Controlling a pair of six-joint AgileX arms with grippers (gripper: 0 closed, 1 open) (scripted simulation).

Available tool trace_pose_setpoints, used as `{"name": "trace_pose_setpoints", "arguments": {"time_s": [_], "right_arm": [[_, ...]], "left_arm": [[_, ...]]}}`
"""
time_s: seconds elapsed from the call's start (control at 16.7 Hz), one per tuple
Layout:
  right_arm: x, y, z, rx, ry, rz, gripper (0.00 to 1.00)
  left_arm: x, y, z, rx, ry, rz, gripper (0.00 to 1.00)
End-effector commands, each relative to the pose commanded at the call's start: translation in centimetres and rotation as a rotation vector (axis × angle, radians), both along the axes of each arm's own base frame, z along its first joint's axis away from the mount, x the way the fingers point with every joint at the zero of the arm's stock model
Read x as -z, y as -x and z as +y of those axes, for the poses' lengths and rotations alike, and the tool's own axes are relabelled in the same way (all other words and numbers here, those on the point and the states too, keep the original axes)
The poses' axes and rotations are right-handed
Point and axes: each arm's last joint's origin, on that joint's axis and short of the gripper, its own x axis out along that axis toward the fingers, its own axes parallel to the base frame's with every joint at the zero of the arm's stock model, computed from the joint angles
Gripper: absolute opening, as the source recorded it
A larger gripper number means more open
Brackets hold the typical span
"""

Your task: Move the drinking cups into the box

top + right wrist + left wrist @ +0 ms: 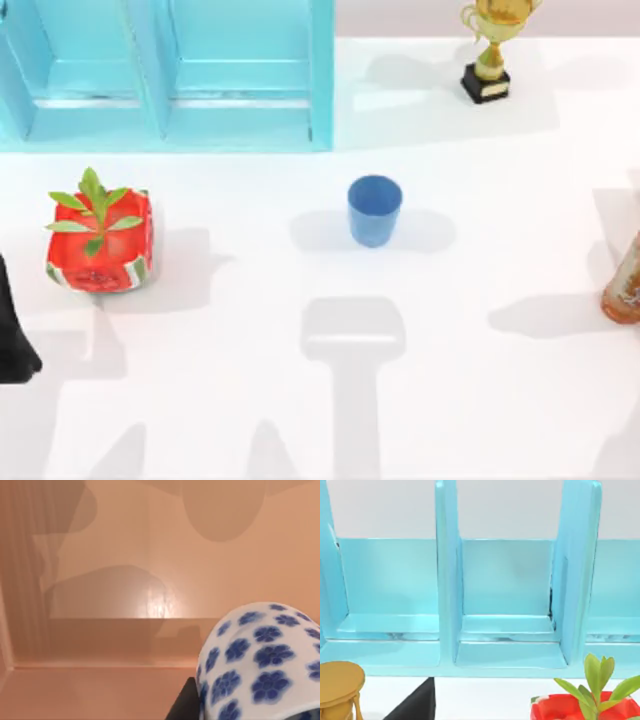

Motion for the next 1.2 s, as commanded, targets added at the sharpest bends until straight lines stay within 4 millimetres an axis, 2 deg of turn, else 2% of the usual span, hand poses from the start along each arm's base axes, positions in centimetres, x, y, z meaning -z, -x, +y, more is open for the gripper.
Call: {"name": "trace_pose_setpoints", "arguments": {"time_s": [0.78,1.2], "right_arm": [[0.0,0.0,0.0,0.0,0.0,0.0,0.98],[0.0,0.0,0.0,0.0,0.0,0.0,1.0]], "left_arm": [[0.0,0.0,0.0,0.0,0.0,0.0,1.0],[0.0,0.0,0.0,0.0,0.0,0.0,1.0]]}}
